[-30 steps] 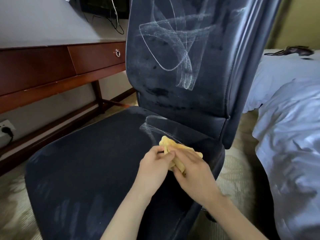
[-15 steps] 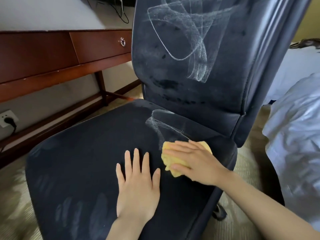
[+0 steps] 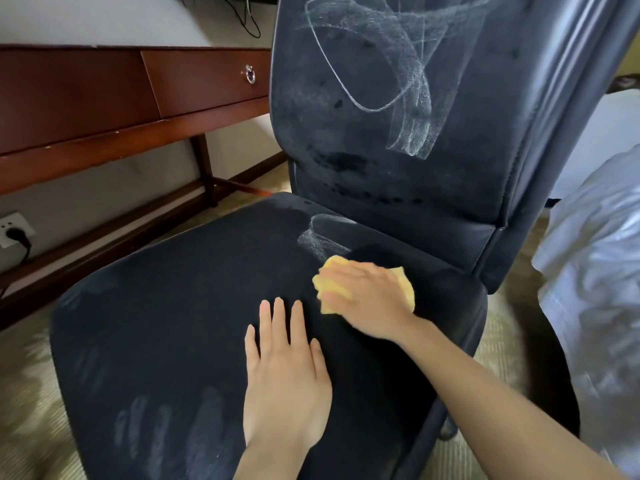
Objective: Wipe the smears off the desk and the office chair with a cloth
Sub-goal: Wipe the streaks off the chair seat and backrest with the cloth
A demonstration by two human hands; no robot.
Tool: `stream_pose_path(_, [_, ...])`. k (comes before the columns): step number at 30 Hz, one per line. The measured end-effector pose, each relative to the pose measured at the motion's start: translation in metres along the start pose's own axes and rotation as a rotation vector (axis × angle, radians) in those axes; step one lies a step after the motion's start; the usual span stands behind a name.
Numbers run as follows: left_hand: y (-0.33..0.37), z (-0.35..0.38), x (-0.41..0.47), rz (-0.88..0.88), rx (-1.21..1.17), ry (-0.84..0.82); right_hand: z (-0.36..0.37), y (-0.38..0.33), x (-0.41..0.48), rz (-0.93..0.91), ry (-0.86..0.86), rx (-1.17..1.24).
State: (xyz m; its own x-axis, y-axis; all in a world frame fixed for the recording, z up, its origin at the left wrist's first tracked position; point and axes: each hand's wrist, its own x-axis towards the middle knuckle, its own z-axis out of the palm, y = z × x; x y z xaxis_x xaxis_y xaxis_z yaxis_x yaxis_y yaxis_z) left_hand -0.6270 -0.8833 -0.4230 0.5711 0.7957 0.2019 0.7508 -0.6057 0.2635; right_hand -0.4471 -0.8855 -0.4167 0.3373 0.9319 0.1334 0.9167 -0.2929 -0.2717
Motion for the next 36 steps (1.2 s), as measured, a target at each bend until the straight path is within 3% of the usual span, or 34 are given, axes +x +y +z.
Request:
stream_pose_path(6, [-0.006,-0.004,-0.002,0.040,-0.015,0.001,-0.001,-0.023,-0.070,-0.131,0.021,0.063])
stream_pose_path(10, [-0.009,-0.004,-0.003,0.058,0.018,-0.010,-0.012,-0.008,-0.110,-0.126,0.058,0.049])
stream_pose_path(17, [-0.013,-0.002,-0.002,0.073,0.072,-0.026,-0.032,0.072,-0.102,0.202,0.205,0.033])
stream_pose_path(27, [-0.016,-0.002,0.000,0.082,0.014,-0.008,-0.036,0.096,-0.007,0.454,0.126,-0.067])
stream_pose_path(30, [-0.016,-0.002,0.000,0.080,-0.011,0.005,-0.028,0.073,0.018,0.376,0.071,-0.084])
stream_pose_path(36, [-0.016,-0.004,0.000,0.039,-0.031,0.028,-0.001,0.000,0.037,0.024,-0.025,-0.061])
